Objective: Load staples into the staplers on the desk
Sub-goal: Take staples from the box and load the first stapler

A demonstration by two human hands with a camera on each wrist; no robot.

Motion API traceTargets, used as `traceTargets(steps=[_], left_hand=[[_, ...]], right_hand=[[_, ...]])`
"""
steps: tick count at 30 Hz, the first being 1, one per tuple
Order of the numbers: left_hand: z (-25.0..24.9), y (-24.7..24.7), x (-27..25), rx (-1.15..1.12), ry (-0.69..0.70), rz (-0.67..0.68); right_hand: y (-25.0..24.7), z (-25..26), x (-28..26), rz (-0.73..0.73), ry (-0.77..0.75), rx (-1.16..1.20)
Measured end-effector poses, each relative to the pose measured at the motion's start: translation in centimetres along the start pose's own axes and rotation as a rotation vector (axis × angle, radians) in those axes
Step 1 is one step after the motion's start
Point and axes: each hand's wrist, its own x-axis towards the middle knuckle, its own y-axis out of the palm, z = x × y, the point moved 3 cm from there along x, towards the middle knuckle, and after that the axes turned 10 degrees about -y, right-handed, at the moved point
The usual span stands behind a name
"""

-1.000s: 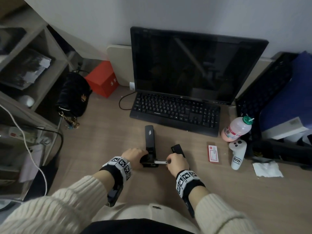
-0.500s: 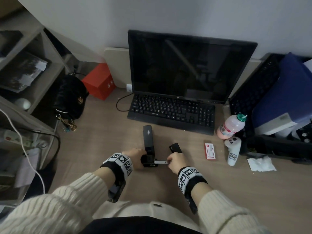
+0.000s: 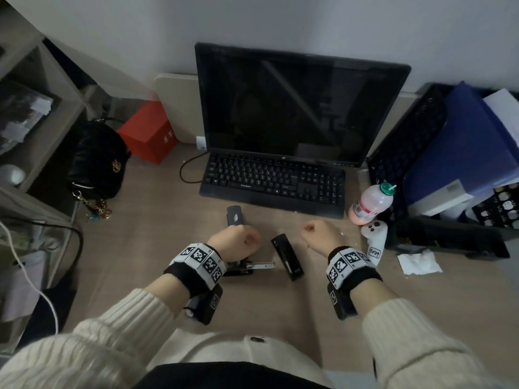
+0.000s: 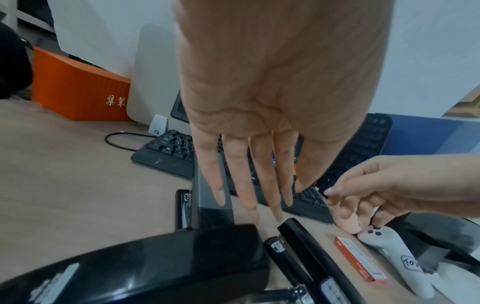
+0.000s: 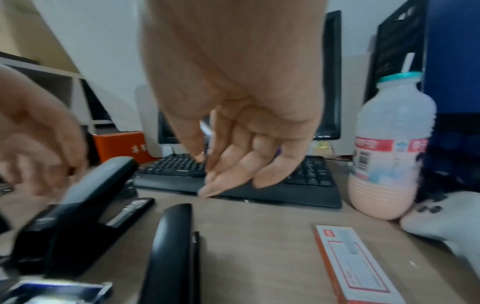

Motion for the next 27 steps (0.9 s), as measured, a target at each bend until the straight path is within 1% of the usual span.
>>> traceTargets(steps=[3,5,10,16,20,24,27], left_hand=[[-0.1,0.2,0.3,-0.034,0.007,0.001],[-0.2,0.3,0.5,-0.05,0.007,-0.001],[-0.4,0.6,1.1,-0.077,0.001,0.025],[0.2,2.0,1.8,-0.096,-0.036,0.051],[0.0,2.1,2.2,-0.111,-0.024,0.077],[-0.3,1.8,2.1,-0.114,-0.002,0.083],[-0.3,1.8,2.0,-0.111,0.007,0.085]], right_hand=[[-0.6,-2.5,1.0,-0.083,0.145,-0.068],[-0.5,-4.2,1.6,-0.082,0.198,-0.123],[0.1,-7.8,1.7,-0.056,0.404,-0.24],[2.0,-9.6,1.8,-0.075,0.482,-0.216],[2.5,-9.6,1.7,-0.022,0.485,-0.333],[2.9,-9.4,1.6,-0.04,0.497,-0.315],[2.7,-9.1,1.5,-0.005,0.48,-0.368]])
